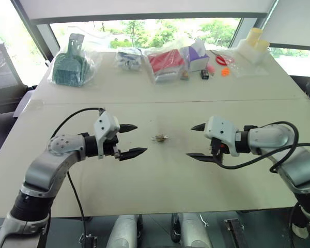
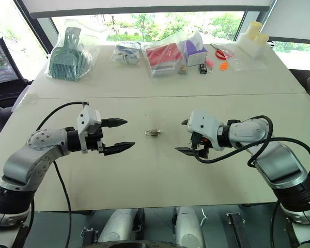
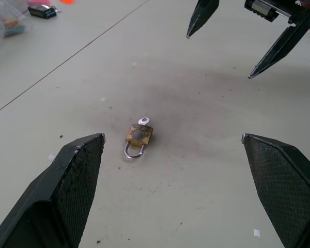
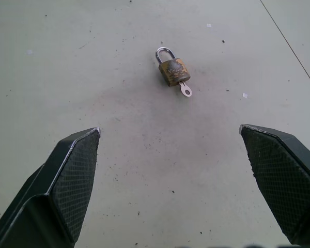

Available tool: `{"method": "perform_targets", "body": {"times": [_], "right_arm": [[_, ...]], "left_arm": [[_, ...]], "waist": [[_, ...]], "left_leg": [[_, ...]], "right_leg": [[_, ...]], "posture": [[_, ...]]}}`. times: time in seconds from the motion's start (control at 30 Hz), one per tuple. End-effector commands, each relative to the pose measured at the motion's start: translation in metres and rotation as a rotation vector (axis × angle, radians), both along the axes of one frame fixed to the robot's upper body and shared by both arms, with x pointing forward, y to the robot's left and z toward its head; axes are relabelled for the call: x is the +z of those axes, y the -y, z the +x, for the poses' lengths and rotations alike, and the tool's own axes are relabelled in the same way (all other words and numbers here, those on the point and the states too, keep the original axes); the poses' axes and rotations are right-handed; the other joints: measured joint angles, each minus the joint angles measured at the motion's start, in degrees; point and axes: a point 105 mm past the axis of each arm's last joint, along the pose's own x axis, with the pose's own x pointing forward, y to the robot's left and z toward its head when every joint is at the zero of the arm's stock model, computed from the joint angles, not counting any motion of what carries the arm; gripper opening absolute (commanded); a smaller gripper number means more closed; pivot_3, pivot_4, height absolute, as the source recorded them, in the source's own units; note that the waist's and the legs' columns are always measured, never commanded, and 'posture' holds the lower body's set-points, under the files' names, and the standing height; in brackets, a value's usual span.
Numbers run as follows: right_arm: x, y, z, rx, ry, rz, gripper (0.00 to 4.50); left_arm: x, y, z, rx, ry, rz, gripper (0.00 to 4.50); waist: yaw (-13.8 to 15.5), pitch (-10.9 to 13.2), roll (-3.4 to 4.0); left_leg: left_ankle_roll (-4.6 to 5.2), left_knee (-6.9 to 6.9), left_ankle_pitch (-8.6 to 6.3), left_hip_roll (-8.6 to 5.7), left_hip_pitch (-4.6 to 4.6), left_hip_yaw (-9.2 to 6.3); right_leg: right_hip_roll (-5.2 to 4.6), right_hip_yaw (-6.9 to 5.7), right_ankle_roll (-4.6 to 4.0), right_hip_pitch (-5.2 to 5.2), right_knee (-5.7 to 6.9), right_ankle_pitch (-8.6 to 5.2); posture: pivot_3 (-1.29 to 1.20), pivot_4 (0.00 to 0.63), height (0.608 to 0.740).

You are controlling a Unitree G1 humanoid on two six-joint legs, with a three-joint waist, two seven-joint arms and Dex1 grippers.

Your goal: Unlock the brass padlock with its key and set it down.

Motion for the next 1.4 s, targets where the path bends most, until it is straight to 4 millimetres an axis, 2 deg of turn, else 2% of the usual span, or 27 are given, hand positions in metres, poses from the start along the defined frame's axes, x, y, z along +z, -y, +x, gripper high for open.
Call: {"method": "perform_targets", "body": {"times": [0.03, 0.2, 0.3, 0.4, 0.47, 0.7, 0.83, 0.93, 1.13, 1.4], "right_arm": [[0.01, -0.003, -0.002, 0.016, 0.054, -0.001, 4.5], [0.01, -0.004, -0.001, 0.021, 0.054, -0.005, 4.5], [0.01, -0.004, -0.001, 0.022, 0.055, -0.008, 4.5], [0.01, -0.004, 0.0, 0.023, 0.058, -0.01, 4.5], [0.009, -0.004, 0.0, 0.023, 0.06, -0.01, 4.5], [0.008, -0.008, -0.003, 0.017, 0.062, -0.005, 4.5], [0.008, -0.008, -0.004, -0.001, 0.072, 0.002, 4.5], [0.008, -0.008, -0.005, -0.015, 0.081, 0.005, 4.5], [0.008, -0.006, -0.005, -0.034, 0.095, 0.008, 4.5], [0.008, -0.008, -0.002, -0.035, 0.107, 0.01, 4.5]], "left_arm": [[0.001, 0.003, 0.001, -0.027, 0.042, 0.019, 4.43], [0.002, -0.007, 0.013, -0.052, 0.063, 0.058, 4.43], [0.012, -0.012, 0.03, -0.062, 0.077, 0.057, 4.43], [0.022, -0.003, 0.044, -0.123, 0.087, 0.051, 4.43], [0.022, 0.009, 0.051, -0.173, 0.078, 0.048, 4.43], [-0.012, 0.047, 0.066, -0.309, 0.015, 0.122, 4.43], [-0.039, 0.051, 0.07, -0.331, -0.013, 0.193, 4.43], [-0.049, 0.049, 0.074, -0.314, -0.008, 0.21, 4.43], [-0.056, 0.051, 0.084, -0.257, 0.0, 0.183, 4.43], [-0.057, 0.065, 0.088, -0.231, -0.01, 0.125, 4.43]], "waist": [[0.0, 0.0, 0.0], [0.0, 0.0, 0.0], [0.1, 0.0, 0.0], [0.1, 0.0, 0.0], [0.3, 0.0, -0.01], [-0.1, 0.0, -0.03], [-0.1, 0.0, -0.03], [0.0, 0.0, -0.03], [0.3, 0.0, -0.04], [0.2, 0.0, -0.05]], "left_leg": [[0.0, 0.0, 0.0, 0.0, 0.0, 0.0], [0.0, 0.0, 0.0, 0.0, 0.0, 0.01], [0.0, 0.01, 0.0, -0.01, 0.0, 0.01], [0.0, 0.02, 0.0, -0.03, -0.01, 0.02], [0.0, 0.03, 0.0, -0.06, -0.02, 0.03], [0.02, 0.05, 0.0, -0.08, -0.03, 0.13], [0.02, 0.04, 0.0, -0.06, -0.03, 0.07], [0.02, 0.05, 0.0, -0.04, -0.04, 0.04], [0.03, 0.1, -0.01, -0.04, -0.08, 0.0], [0.04, 0.1, -0.01, -0.04, -0.08, -0.01]], "right_leg": [[0.0, 0.0, 0.0, 0.0, 0.0, 0.0], [0.0, 0.0, -0.02, 0.0, 0.0, -0.01], [0.0, -0.01, -0.05, 0.01, 0.01, -0.03], [0.01, -0.01, 0.03, 0.01, 0.01, 0.02], [0.01, -0.02, 0.05, 0.02, 0.0, 0.03], [0.04, -0.02, 0.09, 0.01, 0.01, 0.05], [0.05, -0.02, 0.09, -0.02, 0.05, 0.05], [0.05, -0.02, 0.09, -0.03, 0.05, 0.05], [0.0, -0.02, 0.08, -0.02, 0.04, 0.05], [0.0, -0.03, 0.09, -0.02, 0.06, 0.06]], "posture": [[0.0, 0.15, 0.74], [0.0, 0.15, 0.74], [0.0, 0.15, 0.74], [0.0, 0.15, 0.74], [0.0, 0.15, 0.74], [0.0, 0.15, 0.74], [0.0, 0.15, 0.74], [0.0, 0.15, 0.74], [0.0, 0.15, 0.74], [0.0, 0.15, 0.74]]}}
